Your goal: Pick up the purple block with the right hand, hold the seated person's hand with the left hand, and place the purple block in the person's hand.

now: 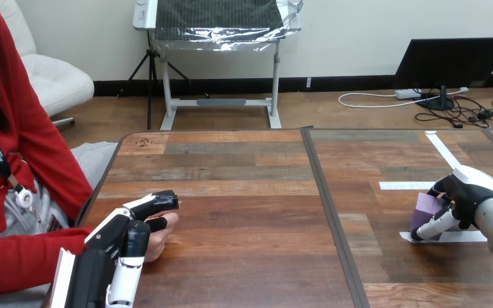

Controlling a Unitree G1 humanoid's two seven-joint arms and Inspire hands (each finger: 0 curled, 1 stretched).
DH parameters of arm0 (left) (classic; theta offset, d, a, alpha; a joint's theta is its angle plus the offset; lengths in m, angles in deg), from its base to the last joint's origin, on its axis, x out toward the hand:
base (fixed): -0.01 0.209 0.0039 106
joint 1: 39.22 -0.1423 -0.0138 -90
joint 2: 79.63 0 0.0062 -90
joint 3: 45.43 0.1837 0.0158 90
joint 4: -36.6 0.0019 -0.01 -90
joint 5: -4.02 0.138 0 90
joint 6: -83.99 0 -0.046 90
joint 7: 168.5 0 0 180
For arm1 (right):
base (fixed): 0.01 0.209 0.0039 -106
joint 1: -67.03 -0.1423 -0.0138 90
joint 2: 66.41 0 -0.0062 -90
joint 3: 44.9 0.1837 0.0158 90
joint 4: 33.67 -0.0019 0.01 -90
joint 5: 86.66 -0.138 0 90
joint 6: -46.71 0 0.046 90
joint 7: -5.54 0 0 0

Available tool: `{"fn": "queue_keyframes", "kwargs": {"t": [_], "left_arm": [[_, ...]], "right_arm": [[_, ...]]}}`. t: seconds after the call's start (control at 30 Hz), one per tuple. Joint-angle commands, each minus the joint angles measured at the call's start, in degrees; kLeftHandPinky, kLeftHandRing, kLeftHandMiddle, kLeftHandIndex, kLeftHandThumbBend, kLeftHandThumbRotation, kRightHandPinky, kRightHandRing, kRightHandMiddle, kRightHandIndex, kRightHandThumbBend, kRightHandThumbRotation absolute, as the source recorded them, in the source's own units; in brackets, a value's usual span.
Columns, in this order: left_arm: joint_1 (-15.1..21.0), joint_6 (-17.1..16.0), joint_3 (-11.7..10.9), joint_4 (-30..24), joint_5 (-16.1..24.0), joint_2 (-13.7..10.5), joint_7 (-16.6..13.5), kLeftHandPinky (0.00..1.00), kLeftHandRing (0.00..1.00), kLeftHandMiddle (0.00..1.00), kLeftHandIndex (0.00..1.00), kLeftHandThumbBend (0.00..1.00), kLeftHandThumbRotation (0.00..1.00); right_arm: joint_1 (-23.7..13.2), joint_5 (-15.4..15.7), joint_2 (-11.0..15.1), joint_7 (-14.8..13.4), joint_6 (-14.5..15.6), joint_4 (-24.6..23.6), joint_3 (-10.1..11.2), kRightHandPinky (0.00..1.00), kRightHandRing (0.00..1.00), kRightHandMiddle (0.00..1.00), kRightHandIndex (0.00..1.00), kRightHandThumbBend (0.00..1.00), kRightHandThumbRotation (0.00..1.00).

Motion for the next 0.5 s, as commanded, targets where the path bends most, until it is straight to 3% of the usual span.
{"fn": "queue_keyframes", "kwargs": {"t": [0.0, 0.23, 0.47], "left_arm": [[2.8, -1.3, -0.8, -0.7, 0.3, 1.4, 0.0, 0.75, 0.81, 0.77, 0.66, 0.43, 0.95], [2.7, -1.0, -0.7, -0.7, 0.0, 1.2, 0.2, 0.75, 0.81, 0.78, 0.66, 0.44, 0.95], [2.7, -0.8, -0.6, -0.9, 0.0, 1.3, 0.2, 0.75, 0.82, 0.78, 0.66, 0.43, 0.95]], "right_arm": [[-2.2, 0.4, 0.2, 0.1, -0.7, -0.1, -0.7, 0.59, 0.65, 0.68, 0.68, 0.65, 0.00], [-2.1, 0.1, 0.1, -0.1, -0.6, -0.1, -0.3, 0.60, 0.67, 0.69, 0.66, 0.65, 0.00], [-1.8, -1.0, -0.2, -1.1, -0.6, -0.2, 0.7, 0.55, 0.62, 0.65, 0.62, 0.65, 0.00]]}}
